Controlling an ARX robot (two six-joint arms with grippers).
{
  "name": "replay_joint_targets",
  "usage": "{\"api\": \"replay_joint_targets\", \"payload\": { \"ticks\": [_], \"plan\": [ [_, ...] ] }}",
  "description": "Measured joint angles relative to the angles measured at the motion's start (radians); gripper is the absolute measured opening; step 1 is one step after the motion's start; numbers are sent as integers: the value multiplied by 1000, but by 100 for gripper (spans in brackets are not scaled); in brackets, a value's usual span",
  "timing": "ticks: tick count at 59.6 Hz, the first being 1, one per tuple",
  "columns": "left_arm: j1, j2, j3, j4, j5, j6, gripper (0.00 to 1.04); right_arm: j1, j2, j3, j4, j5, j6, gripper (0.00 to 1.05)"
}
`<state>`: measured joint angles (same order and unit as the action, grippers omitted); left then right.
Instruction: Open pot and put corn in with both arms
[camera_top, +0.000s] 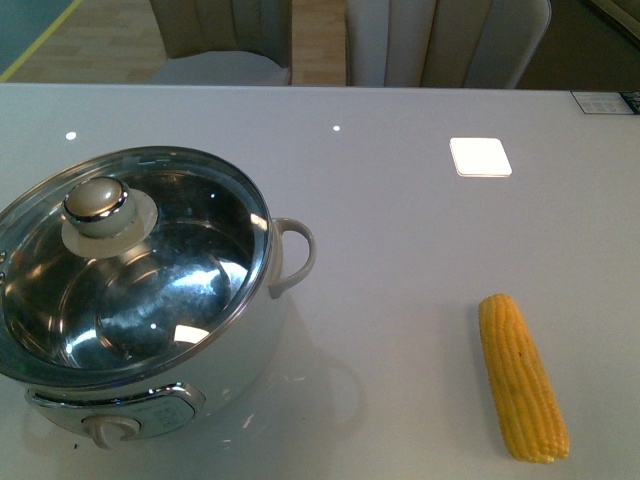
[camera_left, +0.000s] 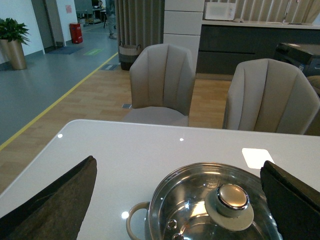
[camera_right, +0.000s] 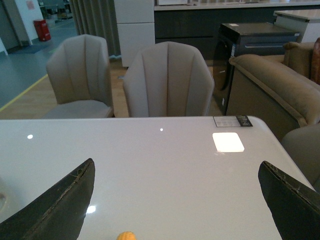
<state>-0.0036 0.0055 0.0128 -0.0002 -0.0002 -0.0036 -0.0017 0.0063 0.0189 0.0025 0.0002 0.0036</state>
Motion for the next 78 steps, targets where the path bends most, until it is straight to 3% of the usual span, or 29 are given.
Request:
{"api": "replay_joint_targets", "payload": {
  "ticks": [44,50,53,65,78],
  "plan": [
    [0,3,2,-5,-1,-3,98,0,0,0,0,0,0,96],
    [-42,177,121,-268,-42,-127,98,0,0,0,0,0,0,96],
    [-66,260,154,-293,-45,-172,98,0,-1,0,0,0,0,96],
    [-134,500,211,-68,-64,-208,98,0,-1,0,0,0,0,96],
    [-280,1026,243,436,-112,-205,98,0,-1,0,0,0,0,96]
  ]
}}
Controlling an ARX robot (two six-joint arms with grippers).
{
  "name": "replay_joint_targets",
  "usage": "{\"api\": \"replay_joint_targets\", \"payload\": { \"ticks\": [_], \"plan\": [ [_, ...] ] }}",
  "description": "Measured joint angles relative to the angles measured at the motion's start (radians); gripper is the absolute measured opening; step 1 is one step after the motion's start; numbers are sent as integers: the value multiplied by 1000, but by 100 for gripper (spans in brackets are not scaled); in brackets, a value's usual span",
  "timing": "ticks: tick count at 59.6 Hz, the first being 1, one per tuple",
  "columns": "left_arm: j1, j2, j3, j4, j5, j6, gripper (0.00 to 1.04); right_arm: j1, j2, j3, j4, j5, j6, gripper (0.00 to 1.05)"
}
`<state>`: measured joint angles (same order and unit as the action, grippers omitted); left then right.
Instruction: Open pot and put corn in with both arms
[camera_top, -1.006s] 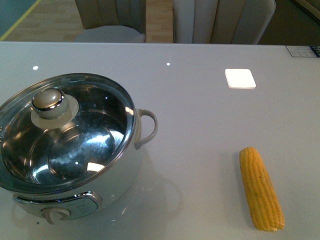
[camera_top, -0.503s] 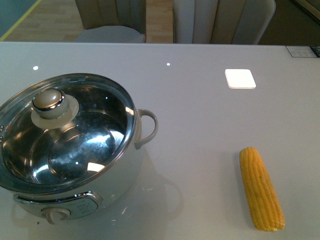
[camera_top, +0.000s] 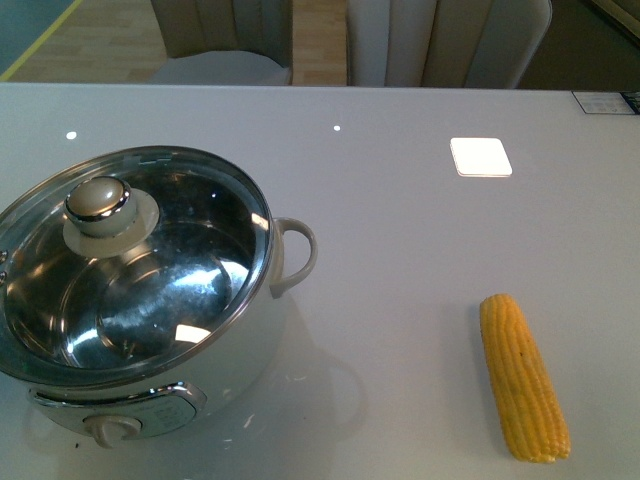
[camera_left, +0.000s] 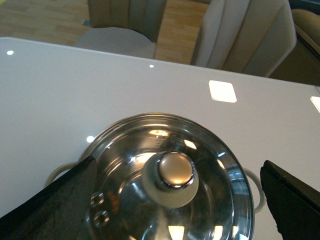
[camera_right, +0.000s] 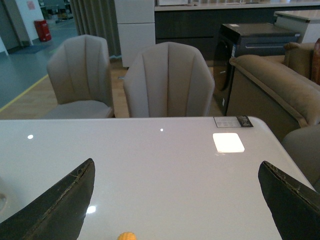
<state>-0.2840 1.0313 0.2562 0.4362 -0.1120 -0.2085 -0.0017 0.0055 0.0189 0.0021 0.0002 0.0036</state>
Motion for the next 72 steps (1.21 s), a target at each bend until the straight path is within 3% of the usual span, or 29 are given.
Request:
{"api": "replay_joint_targets", "payload": {
  "ticks": [14,28,53,55,72],
  "plan": [
    [-14,544,127,351,-16,101,98,0,0,0,0,0,0,96],
    [10,779,224,393,-17,141,98,0,0,0,0,0,0,96],
    [-4,914,271,468,-32,125,97,0,0,0,0,0,0,96],
    [-5,917,271,472,-32,125,96,0,0,0,0,0,0,96],
    [-11,922,271,494,-50,126,49,0,0,0,0,0,0,96]
  ]
}}
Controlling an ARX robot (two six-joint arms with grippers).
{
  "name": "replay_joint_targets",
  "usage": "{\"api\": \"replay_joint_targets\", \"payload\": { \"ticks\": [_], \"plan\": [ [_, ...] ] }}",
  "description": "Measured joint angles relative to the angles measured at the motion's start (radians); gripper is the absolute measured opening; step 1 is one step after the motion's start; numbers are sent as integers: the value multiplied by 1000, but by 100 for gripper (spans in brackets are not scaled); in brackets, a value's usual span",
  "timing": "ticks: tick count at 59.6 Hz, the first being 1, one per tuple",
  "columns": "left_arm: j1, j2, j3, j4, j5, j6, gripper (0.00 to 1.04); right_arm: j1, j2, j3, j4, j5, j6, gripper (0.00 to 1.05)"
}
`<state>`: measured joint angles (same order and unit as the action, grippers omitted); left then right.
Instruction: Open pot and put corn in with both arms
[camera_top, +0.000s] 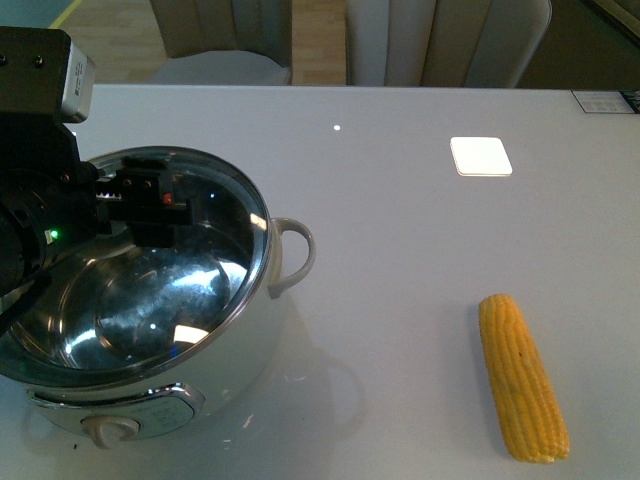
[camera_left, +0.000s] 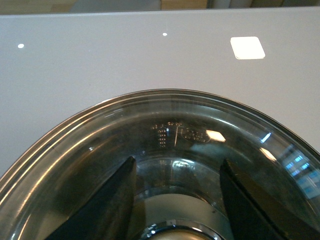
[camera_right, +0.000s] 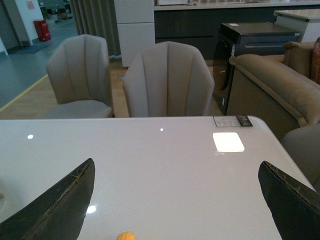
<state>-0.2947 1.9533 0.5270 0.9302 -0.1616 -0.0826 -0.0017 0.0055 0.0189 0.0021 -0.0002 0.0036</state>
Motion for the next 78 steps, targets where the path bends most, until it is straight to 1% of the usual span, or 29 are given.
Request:
{"api": "replay_joint_targets", "payload": {
  "ticks": [3,5,29,39,57,68,73,78],
  "plan": [
    [4,0,0,3,0,0,41,0,0,0,0,0,0,96],
    [4,0,0,6,-3,3,40,0,0,0,0,0,0,96],
    [9,-26,-15,2,-17,6,40,0,0,0,0,0,0,96],
    [13,-82,-27,-35,-35,13,40,0,0,0,0,0,0,96],
    [32,-224,-19,-122,-27,23,40,0,0,0,0,0,0,96],
    [108,-344,-13,-160,18,34,40,0,0,0,0,0,0,96],
    [173,-397,-14,-172,59,40,40,0,0,0,0,0,0,96],
    [265,-449,-21,-179,115,55,40,0,0,0,0,0,0,96]
  ]
}}
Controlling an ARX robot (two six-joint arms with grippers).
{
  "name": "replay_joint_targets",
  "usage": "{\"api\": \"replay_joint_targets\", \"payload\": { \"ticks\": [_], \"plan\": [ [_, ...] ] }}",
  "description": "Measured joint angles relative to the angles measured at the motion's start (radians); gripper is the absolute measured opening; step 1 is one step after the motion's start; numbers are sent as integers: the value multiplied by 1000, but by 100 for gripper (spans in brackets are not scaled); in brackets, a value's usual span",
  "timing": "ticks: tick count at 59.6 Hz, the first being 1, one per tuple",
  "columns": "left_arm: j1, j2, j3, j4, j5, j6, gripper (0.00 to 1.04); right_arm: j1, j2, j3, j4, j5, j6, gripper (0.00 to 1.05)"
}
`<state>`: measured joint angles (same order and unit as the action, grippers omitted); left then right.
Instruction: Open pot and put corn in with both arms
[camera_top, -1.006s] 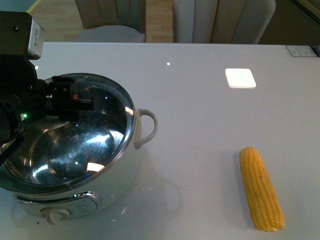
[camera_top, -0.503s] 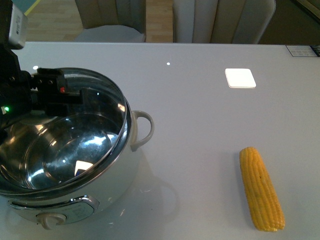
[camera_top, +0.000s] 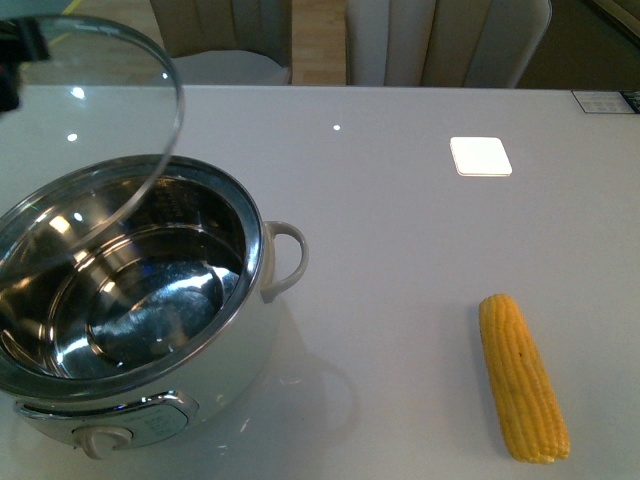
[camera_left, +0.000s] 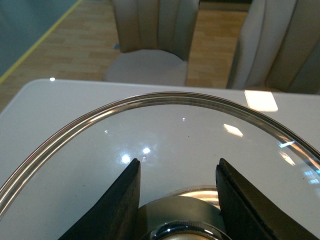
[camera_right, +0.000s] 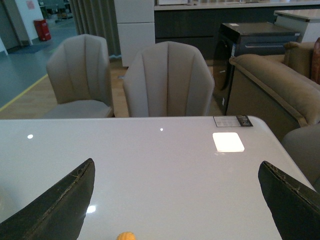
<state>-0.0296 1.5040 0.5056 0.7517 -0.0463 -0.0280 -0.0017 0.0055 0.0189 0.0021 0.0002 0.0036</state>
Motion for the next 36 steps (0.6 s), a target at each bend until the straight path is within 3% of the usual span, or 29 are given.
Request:
{"api": "replay_joint_targets", "payload": {
  "ticks": [7,22,36],
  "plan": [
    [224,-35,-19,15,119,41,40,0,0,0,0,0,0,96],
    [558,135,-71,195,259,134,40,0,0,0,0,0,0,96],
    [648,455,-99,467,315,145,40,0,0,0,0,0,0,96]
  ]
}}
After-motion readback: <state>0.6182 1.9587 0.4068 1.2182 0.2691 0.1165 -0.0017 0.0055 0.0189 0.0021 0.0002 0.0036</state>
